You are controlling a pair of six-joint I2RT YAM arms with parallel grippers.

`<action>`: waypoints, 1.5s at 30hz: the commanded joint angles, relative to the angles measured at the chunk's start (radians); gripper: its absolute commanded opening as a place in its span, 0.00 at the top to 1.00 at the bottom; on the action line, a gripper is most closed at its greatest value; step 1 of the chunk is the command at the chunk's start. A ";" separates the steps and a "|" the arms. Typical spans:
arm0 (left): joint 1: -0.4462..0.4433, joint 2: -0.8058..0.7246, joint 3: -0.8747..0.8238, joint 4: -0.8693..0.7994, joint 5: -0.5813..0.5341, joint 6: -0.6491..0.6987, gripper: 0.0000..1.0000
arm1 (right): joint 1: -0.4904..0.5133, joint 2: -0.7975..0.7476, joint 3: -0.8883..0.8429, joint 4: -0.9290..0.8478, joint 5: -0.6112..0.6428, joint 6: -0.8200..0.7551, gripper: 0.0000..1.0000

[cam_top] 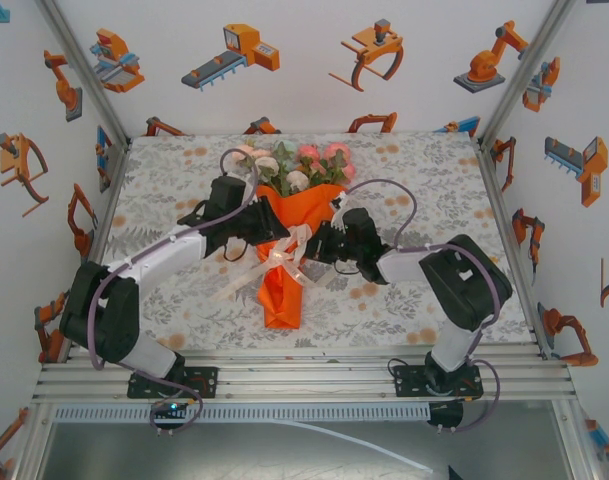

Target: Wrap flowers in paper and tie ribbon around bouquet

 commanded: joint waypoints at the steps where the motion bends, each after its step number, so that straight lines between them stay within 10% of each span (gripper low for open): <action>1: 0.005 0.009 0.071 -0.083 -0.040 0.184 0.61 | 0.014 -0.061 0.027 -0.153 -0.014 -0.112 1.00; 11: -0.040 0.064 0.085 -0.042 0.309 0.173 0.66 | 0.020 -0.079 0.079 -0.332 -0.011 -0.213 1.00; 27: -0.107 0.141 -0.012 -0.015 0.220 0.048 0.62 | 0.020 -0.070 0.108 -0.291 0.011 -0.176 1.00; 35: -0.094 0.118 -0.018 -0.006 0.200 0.035 0.95 | 0.020 -0.068 0.114 -0.310 0.006 -0.187 1.00; 45: -0.032 0.069 -0.032 0.011 0.145 0.010 1.00 | 0.043 -0.133 0.000 -0.430 -0.027 -0.263 1.00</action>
